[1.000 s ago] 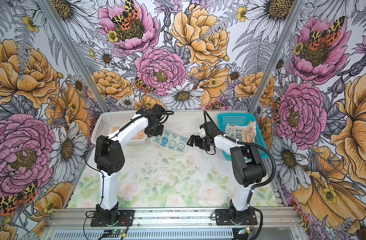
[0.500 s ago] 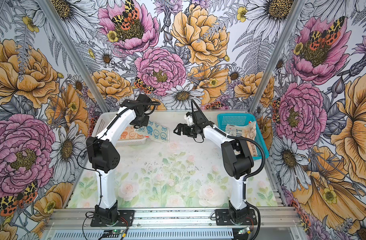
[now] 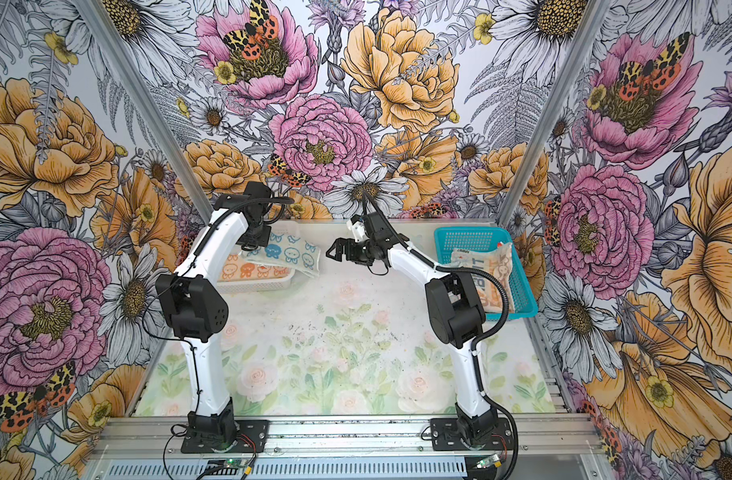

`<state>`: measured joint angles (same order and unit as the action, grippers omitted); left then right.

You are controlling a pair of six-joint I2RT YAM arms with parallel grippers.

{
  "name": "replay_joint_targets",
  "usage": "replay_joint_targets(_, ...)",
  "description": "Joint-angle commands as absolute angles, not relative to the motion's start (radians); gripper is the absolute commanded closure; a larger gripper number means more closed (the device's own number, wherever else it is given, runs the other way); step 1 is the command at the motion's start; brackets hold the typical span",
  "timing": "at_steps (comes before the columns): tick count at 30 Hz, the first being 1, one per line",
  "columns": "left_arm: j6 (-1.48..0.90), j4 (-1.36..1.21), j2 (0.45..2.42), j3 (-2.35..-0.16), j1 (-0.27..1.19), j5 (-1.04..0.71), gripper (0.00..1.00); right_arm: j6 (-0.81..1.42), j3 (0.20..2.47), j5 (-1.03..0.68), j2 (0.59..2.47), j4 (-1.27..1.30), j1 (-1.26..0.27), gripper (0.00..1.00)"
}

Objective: Fold and stack the towels
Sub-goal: 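Lift the bunny towel with the left gripper while the right gripper releases, then lower the bunny towel onto the orange towel in the white basket with the left gripper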

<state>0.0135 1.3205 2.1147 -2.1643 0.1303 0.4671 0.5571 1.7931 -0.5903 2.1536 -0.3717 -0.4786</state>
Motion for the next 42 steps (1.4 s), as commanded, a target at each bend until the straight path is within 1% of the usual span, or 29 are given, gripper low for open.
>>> replay_joint_targets(1,0.042,1.318,2.161,-2.199,0.105,0.556,1.00,0.571,1.870,-0.625,2.209,-0.373,-0.506,0.01)
replay_joint_targets(14,0.049,1.315,2.238,-2.225,0.041,0.539,1.00,0.571,1.930,-0.639,2.262,-0.405,-0.524,0.01)
replay_joint_targets(27,0.059,1.310,2.290,-2.224,0.015,0.542,1.00,0.571,1.927,-0.634,2.280,-0.415,-0.520,0.01)
replay_joint_targets(42,0.069,1.314,2.248,-2.245,0.011,0.538,1.00,0.568,1.903,-0.631,2.270,-0.417,-0.515,0.01)
